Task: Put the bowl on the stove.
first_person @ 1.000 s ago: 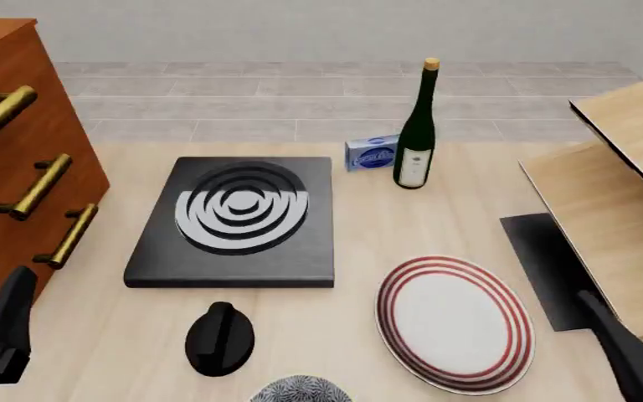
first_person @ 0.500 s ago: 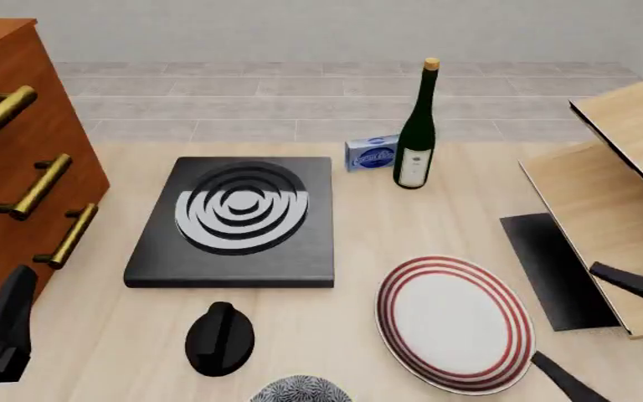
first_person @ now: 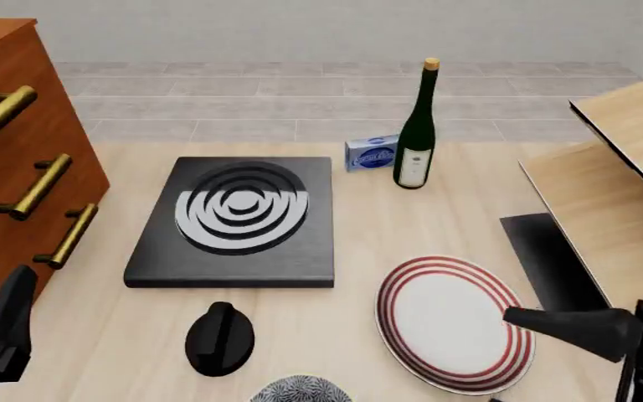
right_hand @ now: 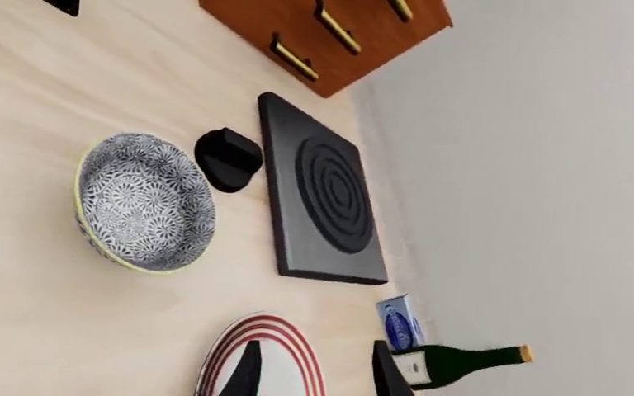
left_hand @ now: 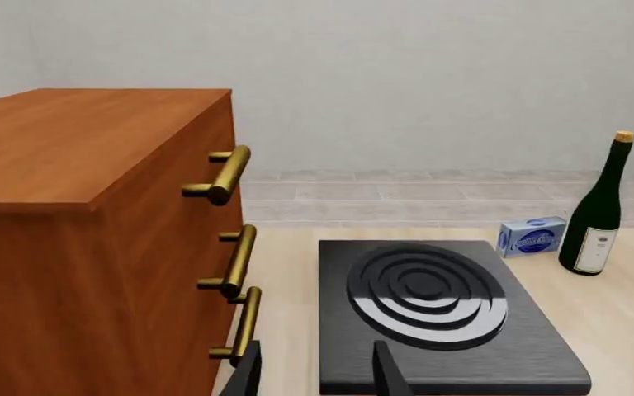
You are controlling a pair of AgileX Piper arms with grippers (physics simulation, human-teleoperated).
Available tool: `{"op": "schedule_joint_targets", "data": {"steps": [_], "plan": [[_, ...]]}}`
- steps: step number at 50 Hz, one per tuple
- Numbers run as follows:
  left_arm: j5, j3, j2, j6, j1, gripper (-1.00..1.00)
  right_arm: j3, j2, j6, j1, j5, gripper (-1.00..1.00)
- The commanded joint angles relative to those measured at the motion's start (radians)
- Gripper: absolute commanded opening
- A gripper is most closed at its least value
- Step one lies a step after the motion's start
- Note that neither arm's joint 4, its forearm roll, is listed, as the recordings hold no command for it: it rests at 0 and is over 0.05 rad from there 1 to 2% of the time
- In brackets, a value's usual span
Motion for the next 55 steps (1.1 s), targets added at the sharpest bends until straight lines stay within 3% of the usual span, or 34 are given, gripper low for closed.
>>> {"op": "schedule_joint_targets", "data": {"steps": [1,14,30,41,55], "plan": [[0.000,0.000,0.000,0.000,0.000,1.00,-0.004,0.074,-0.109,0.065,0.036,1.00],[0.000,0.000,0.000,0.000,0.000,1.00,-0.012,0.155,-0.175,0.118,0.093,1.00],[0.000,0.000,0.000,0.000,0.000,1.00,-0.061,0.333,-0.209,0.207,0.041,1.00],[0.000,0.000,0.000,0.000,0.000,1.00,-0.069,0.445,-0.203,0.240,-0.025,1.00],[0.000,0.000,0.000,0.000,0.000,1.00,-0.044,0.599,-0.155,0.301,-0.136,1.00]]}}
